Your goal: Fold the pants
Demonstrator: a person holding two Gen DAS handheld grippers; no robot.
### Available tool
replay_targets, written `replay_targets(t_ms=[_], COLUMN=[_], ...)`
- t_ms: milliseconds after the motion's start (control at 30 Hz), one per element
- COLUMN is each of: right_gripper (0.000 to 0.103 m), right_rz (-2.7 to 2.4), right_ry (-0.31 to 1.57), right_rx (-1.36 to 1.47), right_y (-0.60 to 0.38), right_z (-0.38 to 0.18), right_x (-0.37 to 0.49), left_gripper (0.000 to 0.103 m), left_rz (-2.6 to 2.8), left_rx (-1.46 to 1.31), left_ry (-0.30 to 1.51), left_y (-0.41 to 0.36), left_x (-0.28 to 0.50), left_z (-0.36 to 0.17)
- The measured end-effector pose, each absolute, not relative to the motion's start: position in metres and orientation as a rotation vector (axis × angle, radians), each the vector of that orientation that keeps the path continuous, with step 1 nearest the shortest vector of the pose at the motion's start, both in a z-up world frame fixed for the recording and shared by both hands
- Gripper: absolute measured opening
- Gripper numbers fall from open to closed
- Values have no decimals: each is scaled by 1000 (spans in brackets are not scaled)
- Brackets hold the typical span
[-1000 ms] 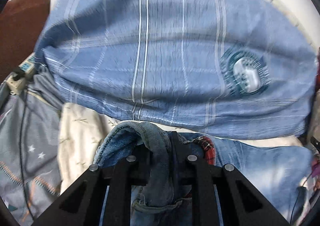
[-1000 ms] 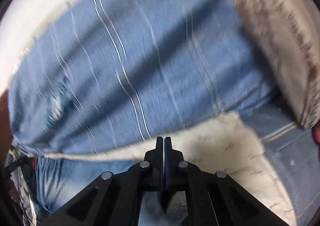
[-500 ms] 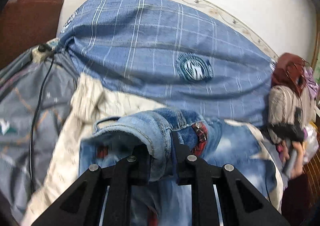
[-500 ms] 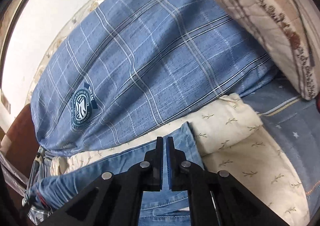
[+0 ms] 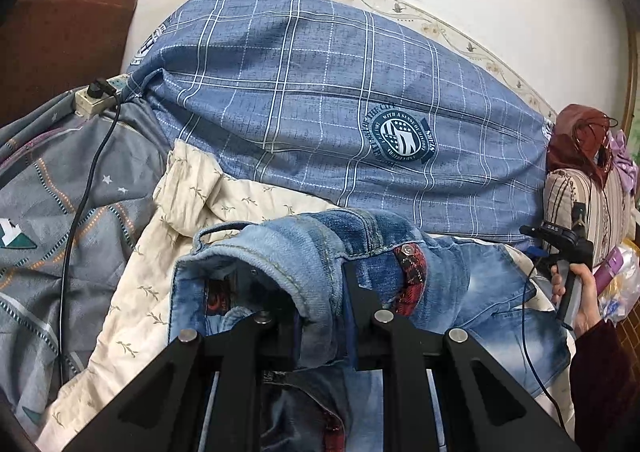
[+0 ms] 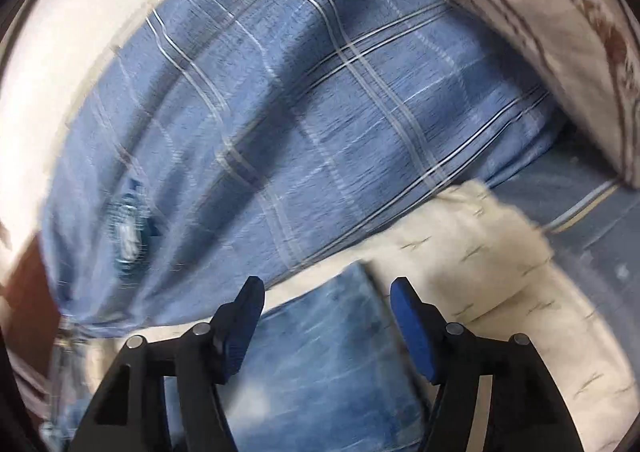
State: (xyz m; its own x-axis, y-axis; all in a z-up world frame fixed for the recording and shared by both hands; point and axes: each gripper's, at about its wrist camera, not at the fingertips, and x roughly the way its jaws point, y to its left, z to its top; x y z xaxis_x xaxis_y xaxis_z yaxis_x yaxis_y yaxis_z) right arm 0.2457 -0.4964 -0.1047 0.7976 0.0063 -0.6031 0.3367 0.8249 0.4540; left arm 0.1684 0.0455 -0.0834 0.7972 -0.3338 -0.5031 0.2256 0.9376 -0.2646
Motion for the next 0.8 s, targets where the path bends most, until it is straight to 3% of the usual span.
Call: replay_targets(t_ms=[133, 300, 367, 433, 633, 667, 800], right_gripper=[67, 51, 30, 19, 11, 2, 2], right_rz=[-218, -206, -231, -254, -256, -256, -256], right_ry=[738, 871, 946, 974, 844, 816, 732], right_rx=[534, 437, 385, 381, 356, 354, 322], right_y=[-498, -492, -487, -487, -481, -480, -471], right_z=[-119, -137, -146, -150, -110, -100, -70], right_x=[276, 323, 337, 339, 293, 280, 229], left_gripper=[18, 18, 18, 18, 18, 18, 18], left_rz=[-314, -309, -307, -299, -278, -276, -264], left_rx=[-201, -205, -209, -211, -264, -276, -301], left_ry=[577, 585, 582, 580, 595, 598, 615], left_y=[49, 50, 51, 52, 67, 70, 78], left_x=[169, 173, 174, 174, 172, 170, 162], left_z=[-84, -85, -84, -84, -86, -86, -87])
